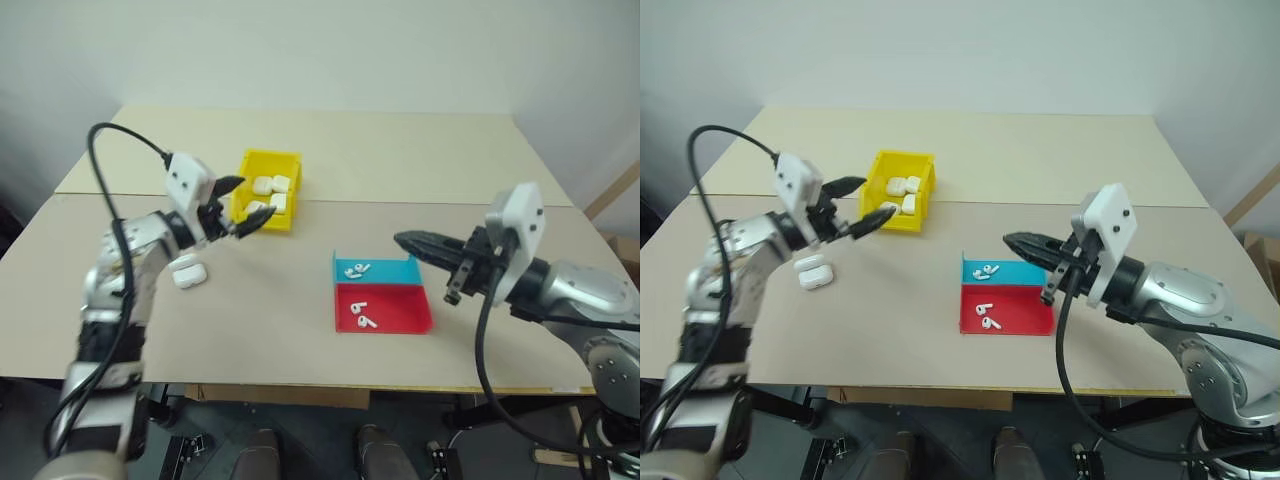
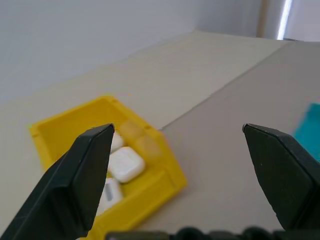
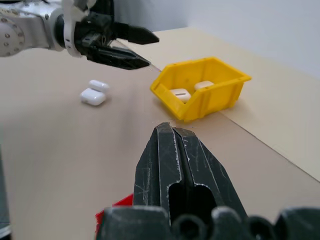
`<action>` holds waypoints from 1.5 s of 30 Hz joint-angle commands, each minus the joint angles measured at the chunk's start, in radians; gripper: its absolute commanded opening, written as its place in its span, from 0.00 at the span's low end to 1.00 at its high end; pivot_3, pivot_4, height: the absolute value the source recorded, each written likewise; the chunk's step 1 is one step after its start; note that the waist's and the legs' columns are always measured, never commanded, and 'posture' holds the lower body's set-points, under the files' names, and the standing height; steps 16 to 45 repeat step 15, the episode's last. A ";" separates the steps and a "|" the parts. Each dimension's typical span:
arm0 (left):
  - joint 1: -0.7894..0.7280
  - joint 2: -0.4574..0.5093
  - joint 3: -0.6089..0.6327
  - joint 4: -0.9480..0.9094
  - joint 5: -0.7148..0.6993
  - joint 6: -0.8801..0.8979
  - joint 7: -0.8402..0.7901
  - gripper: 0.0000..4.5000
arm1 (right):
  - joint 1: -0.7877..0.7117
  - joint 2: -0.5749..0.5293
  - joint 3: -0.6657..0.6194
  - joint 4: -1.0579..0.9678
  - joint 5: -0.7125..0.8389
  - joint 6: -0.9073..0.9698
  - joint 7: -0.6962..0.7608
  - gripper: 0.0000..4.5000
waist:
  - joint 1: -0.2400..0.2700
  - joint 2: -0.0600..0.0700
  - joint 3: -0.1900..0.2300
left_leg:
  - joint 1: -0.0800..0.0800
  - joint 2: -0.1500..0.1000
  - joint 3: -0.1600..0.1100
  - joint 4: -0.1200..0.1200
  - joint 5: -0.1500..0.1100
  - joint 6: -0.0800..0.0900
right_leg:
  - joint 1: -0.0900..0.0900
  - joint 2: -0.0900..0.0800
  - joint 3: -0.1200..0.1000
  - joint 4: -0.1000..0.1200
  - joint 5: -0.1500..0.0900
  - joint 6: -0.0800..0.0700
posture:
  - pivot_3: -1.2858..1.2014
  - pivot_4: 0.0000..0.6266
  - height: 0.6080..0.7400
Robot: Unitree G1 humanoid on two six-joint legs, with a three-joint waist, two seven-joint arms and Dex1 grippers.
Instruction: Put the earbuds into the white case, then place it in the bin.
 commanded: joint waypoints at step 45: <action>0.292 0.272 0.259 -0.392 -0.428 0.234 -0.238 0.99 | 0.120 -0.148 -0.091 0.036 -0.022 -0.143 0.310 0.00 | 0.001 0.000 0.000 | 0.003 0.001 0.001 0.000 0.000 0.000 | 0.003 0.001 0.000 -0.001 -0.001 0.000 | 0.52 0.24 1.00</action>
